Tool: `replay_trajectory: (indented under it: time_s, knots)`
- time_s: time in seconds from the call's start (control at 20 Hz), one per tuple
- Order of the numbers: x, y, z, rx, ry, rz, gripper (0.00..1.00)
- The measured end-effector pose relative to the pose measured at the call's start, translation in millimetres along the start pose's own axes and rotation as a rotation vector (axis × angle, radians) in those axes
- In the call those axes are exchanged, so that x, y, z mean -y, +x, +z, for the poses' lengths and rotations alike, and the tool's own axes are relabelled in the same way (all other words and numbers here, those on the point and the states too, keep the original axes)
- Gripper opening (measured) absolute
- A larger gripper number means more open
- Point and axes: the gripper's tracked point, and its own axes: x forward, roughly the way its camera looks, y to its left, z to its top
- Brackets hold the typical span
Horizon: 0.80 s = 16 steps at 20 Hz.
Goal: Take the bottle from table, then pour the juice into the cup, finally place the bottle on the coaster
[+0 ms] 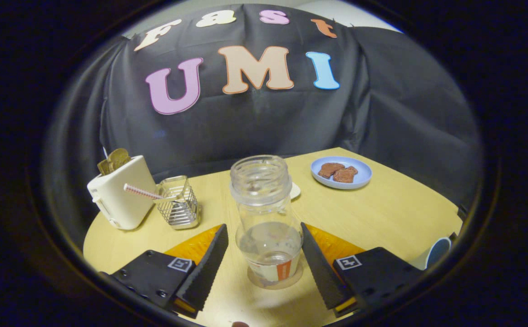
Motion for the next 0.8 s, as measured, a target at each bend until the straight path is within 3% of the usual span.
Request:
replay_trajectory:
  time_s: [0.4,0.8]
  knots:
    - [-5,-26,46,0.081,-0.023,0.055,0.98]
    - [-12,-84,128,0.202,-0.04,0.13,0.98]
